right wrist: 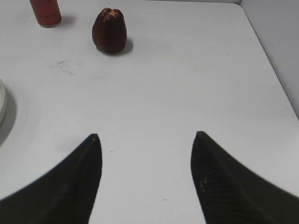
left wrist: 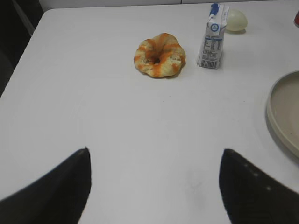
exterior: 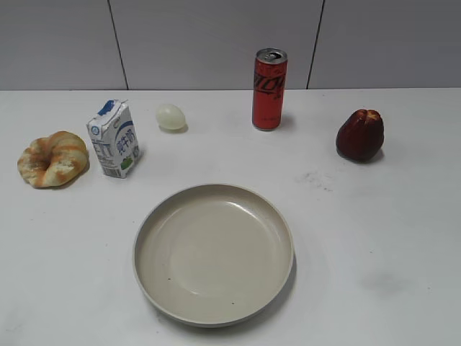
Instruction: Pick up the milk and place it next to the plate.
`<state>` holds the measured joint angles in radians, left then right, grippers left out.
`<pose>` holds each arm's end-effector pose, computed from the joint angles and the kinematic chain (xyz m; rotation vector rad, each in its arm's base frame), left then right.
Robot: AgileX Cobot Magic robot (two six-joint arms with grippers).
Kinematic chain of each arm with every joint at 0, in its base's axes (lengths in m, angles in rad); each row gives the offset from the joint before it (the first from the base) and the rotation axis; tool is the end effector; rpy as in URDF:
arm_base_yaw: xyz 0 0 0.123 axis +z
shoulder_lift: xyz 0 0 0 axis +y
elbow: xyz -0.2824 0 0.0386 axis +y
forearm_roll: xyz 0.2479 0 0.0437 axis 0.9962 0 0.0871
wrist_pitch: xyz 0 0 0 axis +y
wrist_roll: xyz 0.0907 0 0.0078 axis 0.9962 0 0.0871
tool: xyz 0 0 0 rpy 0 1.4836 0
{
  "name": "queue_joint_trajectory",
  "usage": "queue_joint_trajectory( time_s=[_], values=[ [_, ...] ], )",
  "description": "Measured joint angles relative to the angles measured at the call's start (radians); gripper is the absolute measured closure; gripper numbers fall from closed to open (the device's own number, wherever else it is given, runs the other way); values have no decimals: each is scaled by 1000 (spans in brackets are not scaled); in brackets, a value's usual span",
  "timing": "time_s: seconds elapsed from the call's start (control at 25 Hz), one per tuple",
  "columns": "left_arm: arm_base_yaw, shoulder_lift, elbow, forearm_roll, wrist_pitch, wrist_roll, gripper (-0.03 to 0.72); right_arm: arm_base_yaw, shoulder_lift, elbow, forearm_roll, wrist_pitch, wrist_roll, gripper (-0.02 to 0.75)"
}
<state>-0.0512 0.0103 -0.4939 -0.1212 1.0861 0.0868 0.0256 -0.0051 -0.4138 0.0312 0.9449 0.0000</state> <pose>-0.0045 -0.0095 0.2740 0.1498 2.0768 -0.1245 0.0084 0.0025 0.2622 -0.0235 2.0095 0.0534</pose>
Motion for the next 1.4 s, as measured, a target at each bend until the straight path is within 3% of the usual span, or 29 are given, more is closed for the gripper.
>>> queue_joint_trajectory(
  time_s=[0.84,1.12,1.4],
  values=[
    [0,78,-14,0,-32,0,68,0,0,0,0,0,0,279],
    [0,431,-120,0,-259,0,70,0,0,0,0,0,0,279],
    [-11,919,-417,-91,-289,78,70,0,0,0,0,0,0,279]
  ],
)
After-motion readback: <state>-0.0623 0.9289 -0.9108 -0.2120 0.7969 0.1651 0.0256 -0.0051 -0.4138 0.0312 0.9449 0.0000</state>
